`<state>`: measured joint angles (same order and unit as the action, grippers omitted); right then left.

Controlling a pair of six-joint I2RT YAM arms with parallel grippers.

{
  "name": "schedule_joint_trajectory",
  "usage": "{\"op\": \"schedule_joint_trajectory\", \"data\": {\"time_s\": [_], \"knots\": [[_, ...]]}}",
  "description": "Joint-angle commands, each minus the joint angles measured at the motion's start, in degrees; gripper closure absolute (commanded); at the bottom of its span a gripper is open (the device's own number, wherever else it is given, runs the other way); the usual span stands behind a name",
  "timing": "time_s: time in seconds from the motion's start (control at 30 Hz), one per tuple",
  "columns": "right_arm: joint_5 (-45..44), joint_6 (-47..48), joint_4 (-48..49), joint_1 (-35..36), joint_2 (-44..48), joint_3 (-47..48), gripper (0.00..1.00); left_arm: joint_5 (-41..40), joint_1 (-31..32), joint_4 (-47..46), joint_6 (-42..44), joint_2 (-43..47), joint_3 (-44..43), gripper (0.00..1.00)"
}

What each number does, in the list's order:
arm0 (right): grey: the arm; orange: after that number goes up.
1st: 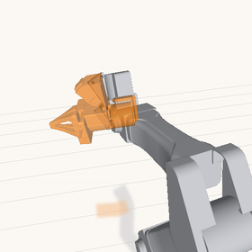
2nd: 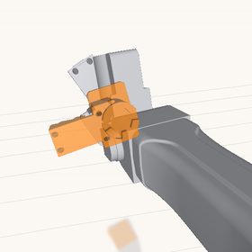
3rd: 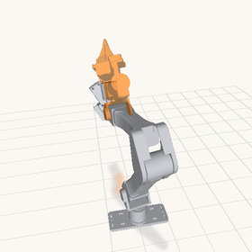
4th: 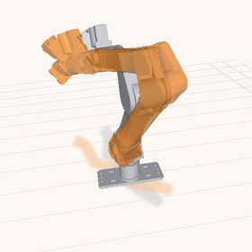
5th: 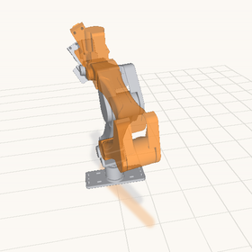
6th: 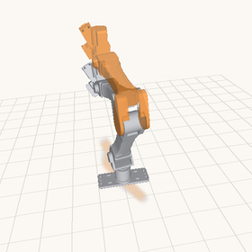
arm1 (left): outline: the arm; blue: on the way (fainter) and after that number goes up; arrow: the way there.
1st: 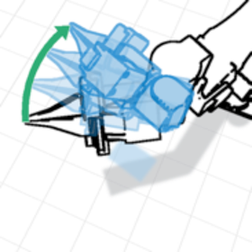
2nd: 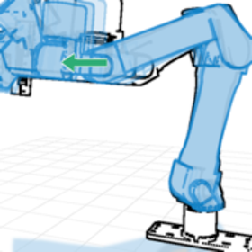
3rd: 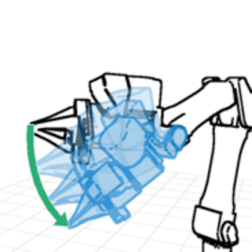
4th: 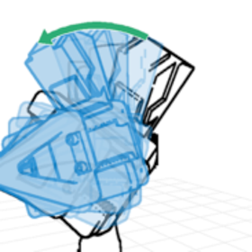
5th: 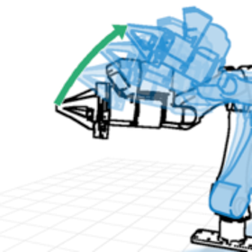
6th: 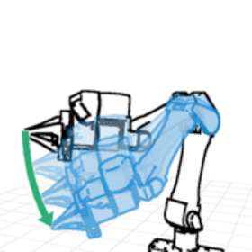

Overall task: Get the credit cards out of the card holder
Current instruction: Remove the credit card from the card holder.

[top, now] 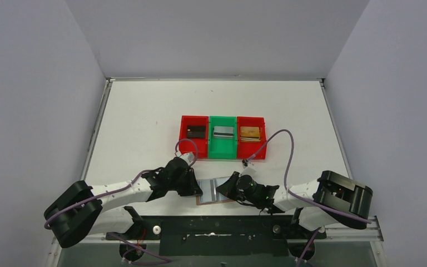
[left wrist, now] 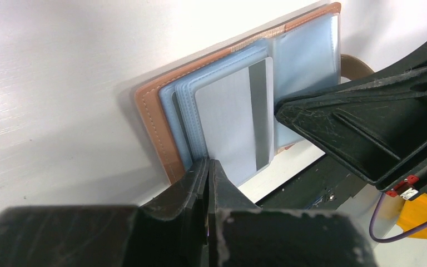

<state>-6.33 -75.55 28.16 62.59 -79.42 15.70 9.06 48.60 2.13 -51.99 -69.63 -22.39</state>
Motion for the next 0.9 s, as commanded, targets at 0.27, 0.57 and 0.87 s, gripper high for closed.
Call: {"op": "schedule_joint_trajectory", "data": {"time_s": [0.27,0.57,0.87], "knots": [[1.73,0.17,5.02,-0.46,2.24,-0.27,0.94,-2.34,-0.88,3.23,4.35,0.04,-0.75,1.0],[6.96,2.04,8.68,-0.47,-4.8,3.64,0.86,1.03,-1.36,3.08,5.78,0.71,-3.18,1.0],[3.19,-1.13,-6.03,-0.48,-4.82,6.45,1.0,-1.05,-2.66,5.59,4.45,4.0,-3.32,0.88]]}}
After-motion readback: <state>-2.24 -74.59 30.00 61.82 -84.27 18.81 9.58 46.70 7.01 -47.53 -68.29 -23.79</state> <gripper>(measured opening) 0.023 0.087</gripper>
